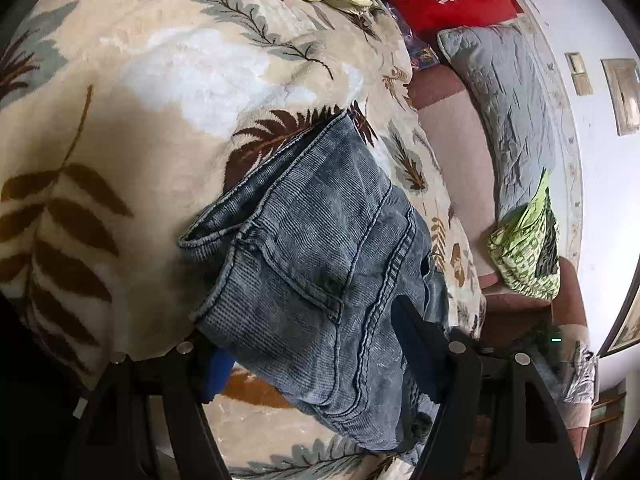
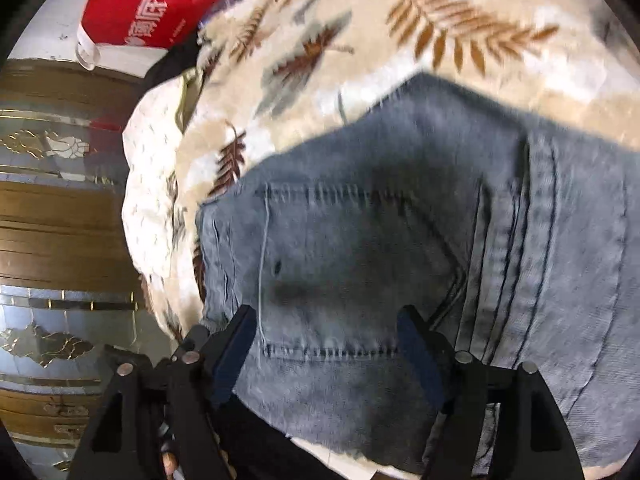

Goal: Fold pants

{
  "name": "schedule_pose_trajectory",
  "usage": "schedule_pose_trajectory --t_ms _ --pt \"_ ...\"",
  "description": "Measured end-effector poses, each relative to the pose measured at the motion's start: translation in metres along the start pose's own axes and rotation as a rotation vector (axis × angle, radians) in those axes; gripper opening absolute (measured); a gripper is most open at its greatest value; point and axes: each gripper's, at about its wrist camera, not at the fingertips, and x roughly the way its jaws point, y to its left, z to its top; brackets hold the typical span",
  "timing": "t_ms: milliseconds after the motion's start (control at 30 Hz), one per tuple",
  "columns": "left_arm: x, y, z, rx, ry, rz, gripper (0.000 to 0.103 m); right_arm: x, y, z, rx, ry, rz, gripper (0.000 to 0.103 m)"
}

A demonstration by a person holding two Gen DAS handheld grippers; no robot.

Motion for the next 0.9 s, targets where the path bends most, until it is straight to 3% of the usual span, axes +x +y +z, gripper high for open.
schedule_pose_trajectory --t_ms 67,200,267,333,367,400,500,700,733,833,900 --pt "0.000 0.001 0.003 -0.005 0.011 -0.013 0.074 0.022 -0.004 0.000 0.000 0.044 -0.036 0.087" --pt "-0.001 0.008 0.006 -0.036 0.022 -0.050 0.074 0.007 0.018 0.002 -0.019 0.023 -0.010 0.087" --pt "-0.001 0.010 0.008 -0.042 0.026 -0.063 0.074 0.001 0.020 0.005 -0.039 -0.014 -0.039 0.087" --pt "-0.001 0.013 0.010 -0.065 0.031 -0.083 0.074 0.016 0.009 0.007 -0.010 0.022 -0.057 0.088" --pt "0.000 0.015 0.011 -0.077 0.035 -0.096 0.074 0.025 0.003 0.007 0.001 0.041 -0.056 0.089" --pt "0.000 0.018 0.012 -0.091 0.040 -0.109 0.074 0.025 0.004 0.005 -0.022 0.006 -0.033 0.095" --pt "0.001 0.022 0.015 -0.121 0.044 -0.135 0.074 0.023 0.013 -0.002 -0.053 0.000 -0.050 0.097" --pt "0.001 0.014 0.012 -0.075 0.021 -0.104 0.072 0.011 0.007 0.003 -0.029 0.022 -0.042 0.097" --pt "0.000 0.013 0.011 -0.059 0.015 -0.089 0.066 0.011 0.001 0.000 -0.026 0.018 -0.023 0.096" --pt "0.002 0.011 0.011 -0.023 0.011 -0.021 0.036 0.008 0.013 -0.001 -0.063 -0.029 0.016 0.086" --pt "0.004 0.014 0.012 -0.028 0.012 -0.007 0.033 0.029 0.005 0.003 -0.056 0.020 -0.026 0.081"
